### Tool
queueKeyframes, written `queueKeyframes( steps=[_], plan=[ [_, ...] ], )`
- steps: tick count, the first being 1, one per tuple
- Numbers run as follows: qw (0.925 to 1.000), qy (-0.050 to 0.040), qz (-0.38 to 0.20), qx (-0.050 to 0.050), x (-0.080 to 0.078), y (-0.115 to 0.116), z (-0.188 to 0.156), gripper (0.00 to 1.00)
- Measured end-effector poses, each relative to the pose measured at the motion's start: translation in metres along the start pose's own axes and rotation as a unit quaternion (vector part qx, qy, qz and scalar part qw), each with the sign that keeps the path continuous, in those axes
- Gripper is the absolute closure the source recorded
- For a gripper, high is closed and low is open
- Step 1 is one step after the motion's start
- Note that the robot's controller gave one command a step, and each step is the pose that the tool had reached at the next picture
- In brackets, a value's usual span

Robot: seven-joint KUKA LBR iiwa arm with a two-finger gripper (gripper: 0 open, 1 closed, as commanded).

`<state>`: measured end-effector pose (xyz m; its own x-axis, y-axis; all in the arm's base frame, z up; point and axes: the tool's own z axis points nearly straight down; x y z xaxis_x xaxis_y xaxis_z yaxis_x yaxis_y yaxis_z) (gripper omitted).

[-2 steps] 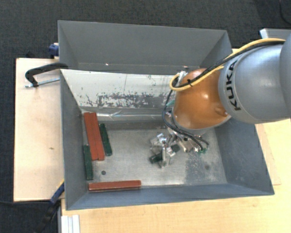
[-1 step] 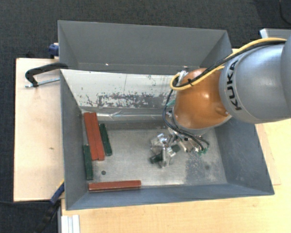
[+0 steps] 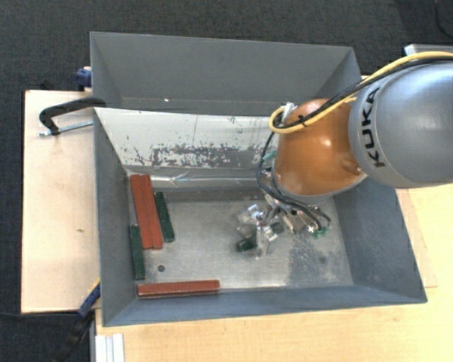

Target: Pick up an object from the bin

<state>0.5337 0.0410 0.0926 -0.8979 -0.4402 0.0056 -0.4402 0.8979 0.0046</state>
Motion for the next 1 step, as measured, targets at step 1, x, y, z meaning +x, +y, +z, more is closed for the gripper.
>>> queueKeyframes(
  steps=[1],
  plan=[
    [1.0,-0.0042,0.0,0.002,-0.0021,-0.0007,-0.0238,1.0]
  ],
)
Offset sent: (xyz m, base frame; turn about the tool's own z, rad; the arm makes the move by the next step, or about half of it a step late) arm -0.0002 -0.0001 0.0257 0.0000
